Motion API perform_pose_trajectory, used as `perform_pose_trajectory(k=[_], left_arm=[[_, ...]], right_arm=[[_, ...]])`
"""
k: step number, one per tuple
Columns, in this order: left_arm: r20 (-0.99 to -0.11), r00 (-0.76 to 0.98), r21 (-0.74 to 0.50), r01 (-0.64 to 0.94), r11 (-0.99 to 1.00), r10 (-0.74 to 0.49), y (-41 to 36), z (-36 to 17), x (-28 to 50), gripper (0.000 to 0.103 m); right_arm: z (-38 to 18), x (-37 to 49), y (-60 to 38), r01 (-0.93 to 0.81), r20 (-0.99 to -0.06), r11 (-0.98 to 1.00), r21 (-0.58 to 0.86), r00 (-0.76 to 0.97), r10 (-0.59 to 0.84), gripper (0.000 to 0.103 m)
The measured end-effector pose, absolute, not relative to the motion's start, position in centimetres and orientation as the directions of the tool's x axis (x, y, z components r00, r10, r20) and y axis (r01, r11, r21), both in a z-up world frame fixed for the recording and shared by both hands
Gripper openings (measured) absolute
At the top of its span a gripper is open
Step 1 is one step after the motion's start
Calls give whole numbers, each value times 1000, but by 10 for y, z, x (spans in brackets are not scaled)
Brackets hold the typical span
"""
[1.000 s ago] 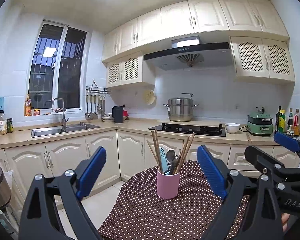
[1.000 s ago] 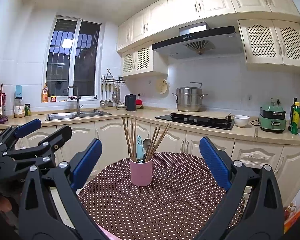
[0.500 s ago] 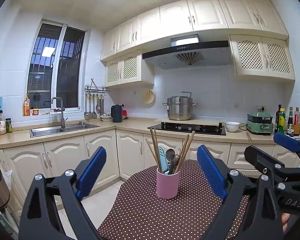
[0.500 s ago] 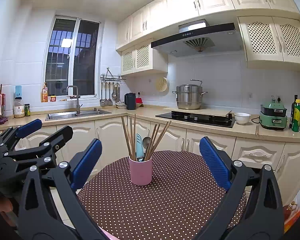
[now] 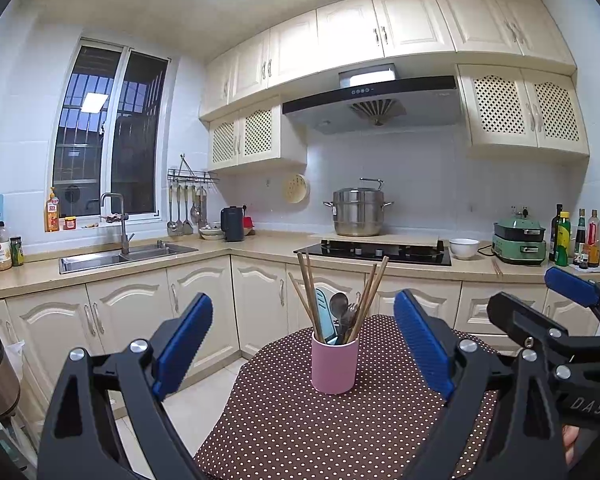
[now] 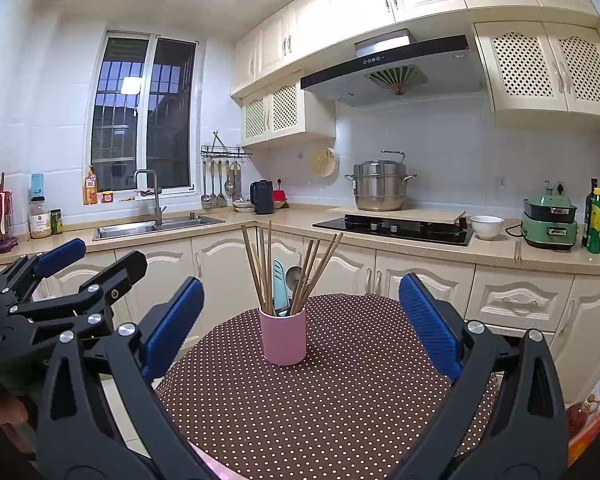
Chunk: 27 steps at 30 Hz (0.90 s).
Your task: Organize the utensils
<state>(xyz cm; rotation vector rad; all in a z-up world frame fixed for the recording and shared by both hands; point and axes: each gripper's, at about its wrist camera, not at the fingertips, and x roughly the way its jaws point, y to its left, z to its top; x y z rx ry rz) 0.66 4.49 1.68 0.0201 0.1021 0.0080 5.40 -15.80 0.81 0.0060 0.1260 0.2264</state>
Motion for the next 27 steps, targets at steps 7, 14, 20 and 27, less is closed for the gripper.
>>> perform_pose_trajectory(k=[7,14,20,27], left_arm=[[-101,995,24,-9,1000,11,44,16,7,90],[-102,995,28,-11,1000,14,43,14,5,90],[-101,995,29,-11,1000,14,43,14,5,90],[-103,994,33,-15,999,18,43,13,7,90]], right_arm=[[7,53,-159,-226,-127,974,28,966,227,96],[7,53,-159,-226,-129,974,31,965,229,96],[5,53,-158,-224,-131,974,31,965,226,96],[4,54,-158,-221,-134,975,31,966,223,96]])
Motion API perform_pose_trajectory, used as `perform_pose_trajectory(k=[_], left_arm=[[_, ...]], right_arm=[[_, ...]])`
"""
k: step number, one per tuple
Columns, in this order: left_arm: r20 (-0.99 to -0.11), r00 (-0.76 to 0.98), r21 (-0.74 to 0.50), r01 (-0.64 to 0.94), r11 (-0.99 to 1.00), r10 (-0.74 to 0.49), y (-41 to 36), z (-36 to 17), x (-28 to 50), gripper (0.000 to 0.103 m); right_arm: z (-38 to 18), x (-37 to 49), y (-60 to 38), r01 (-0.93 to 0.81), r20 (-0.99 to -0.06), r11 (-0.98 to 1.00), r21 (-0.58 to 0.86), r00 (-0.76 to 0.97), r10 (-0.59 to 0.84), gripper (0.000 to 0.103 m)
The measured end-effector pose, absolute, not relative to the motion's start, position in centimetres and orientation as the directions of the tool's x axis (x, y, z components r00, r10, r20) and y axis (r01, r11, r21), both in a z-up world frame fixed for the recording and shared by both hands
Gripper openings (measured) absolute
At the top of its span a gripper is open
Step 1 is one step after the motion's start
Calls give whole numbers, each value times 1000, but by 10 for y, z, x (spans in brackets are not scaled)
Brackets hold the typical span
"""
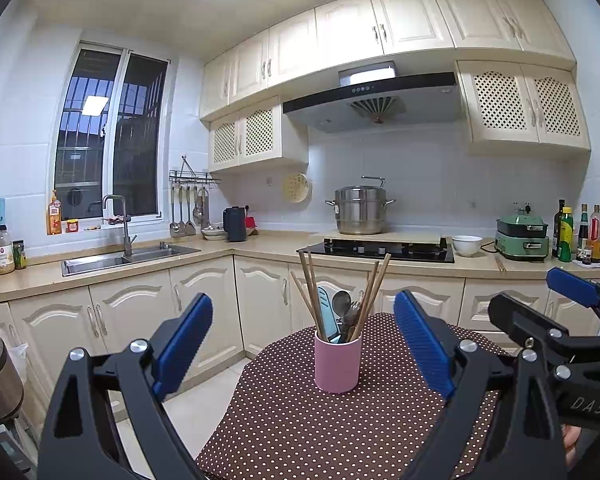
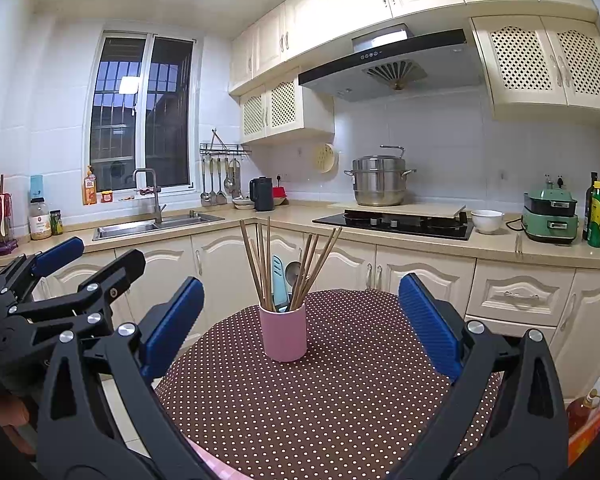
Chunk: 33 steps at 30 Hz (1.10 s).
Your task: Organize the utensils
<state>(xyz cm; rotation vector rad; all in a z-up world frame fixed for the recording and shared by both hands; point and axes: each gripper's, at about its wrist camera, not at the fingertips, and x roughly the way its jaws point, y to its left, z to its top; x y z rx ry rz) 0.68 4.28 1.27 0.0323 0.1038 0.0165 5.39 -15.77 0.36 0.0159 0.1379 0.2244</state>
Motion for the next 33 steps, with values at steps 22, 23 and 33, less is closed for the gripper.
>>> perform_pose_trajectory(k=[22,23,33], left_arm=[[-104,994,45,-24,999,29,41,11,11,90],[-105,994,44,-24,999,29,41,11,11,90],[-171,985,50,-24,998,32,42,0,31,90]], right_arm=[[1,57,-159,-221,-140,974,40,964,225,96],[1,57,-159,-221,-142,974,41,964,225,96],[-10,75,-162,-242,-194,967,85,948,254,96]])
